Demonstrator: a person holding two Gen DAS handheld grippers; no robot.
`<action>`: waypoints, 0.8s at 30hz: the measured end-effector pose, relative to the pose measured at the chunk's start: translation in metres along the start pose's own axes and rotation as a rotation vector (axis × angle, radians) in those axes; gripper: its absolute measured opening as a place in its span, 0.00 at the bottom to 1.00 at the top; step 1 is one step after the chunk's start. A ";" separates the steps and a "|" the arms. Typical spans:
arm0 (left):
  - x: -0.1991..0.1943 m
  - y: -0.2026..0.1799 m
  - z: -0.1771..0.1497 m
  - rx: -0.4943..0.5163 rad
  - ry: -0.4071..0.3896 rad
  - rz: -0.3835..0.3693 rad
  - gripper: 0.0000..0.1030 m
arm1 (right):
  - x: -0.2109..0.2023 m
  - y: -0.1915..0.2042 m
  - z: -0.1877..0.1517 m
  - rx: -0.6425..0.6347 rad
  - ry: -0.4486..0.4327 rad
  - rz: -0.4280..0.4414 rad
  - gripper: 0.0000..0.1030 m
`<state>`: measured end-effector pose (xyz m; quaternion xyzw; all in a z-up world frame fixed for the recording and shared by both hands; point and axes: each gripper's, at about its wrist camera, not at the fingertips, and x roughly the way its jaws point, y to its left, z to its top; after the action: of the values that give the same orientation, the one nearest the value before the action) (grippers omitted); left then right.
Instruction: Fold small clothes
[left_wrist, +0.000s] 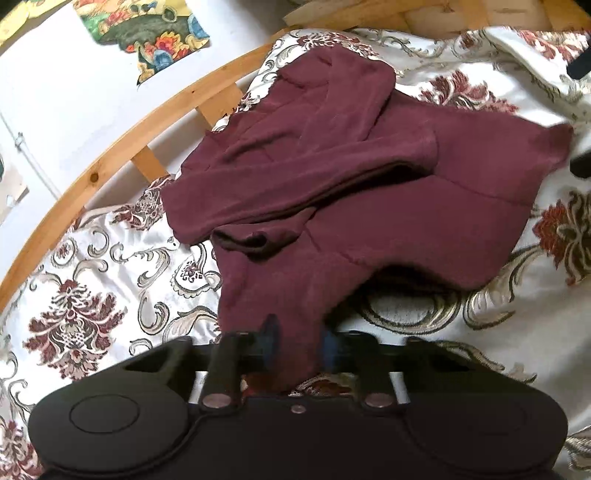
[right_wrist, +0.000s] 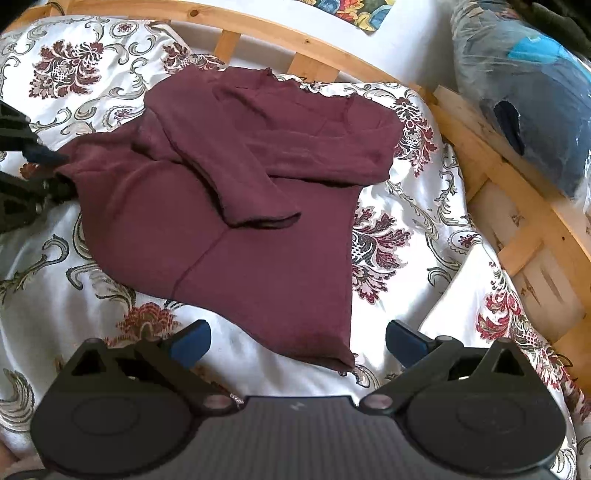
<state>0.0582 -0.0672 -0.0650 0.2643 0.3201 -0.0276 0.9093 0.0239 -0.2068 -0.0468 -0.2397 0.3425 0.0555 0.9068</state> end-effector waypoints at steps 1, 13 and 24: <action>-0.002 0.003 0.001 -0.022 -0.007 -0.010 0.07 | 0.000 0.000 0.000 0.000 -0.001 0.000 1.00; -0.014 0.041 0.029 -0.176 -0.035 -0.072 0.02 | 0.000 0.022 0.001 -0.131 -0.016 0.001 1.00; -0.018 0.040 0.031 -0.155 -0.043 -0.097 0.02 | 0.003 0.047 0.001 -0.250 -0.042 0.003 1.00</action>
<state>0.0703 -0.0504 -0.0154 0.1767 0.3142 -0.0523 0.9313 0.0140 -0.1656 -0.0667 -0.3490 0.3143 0.1039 0.8767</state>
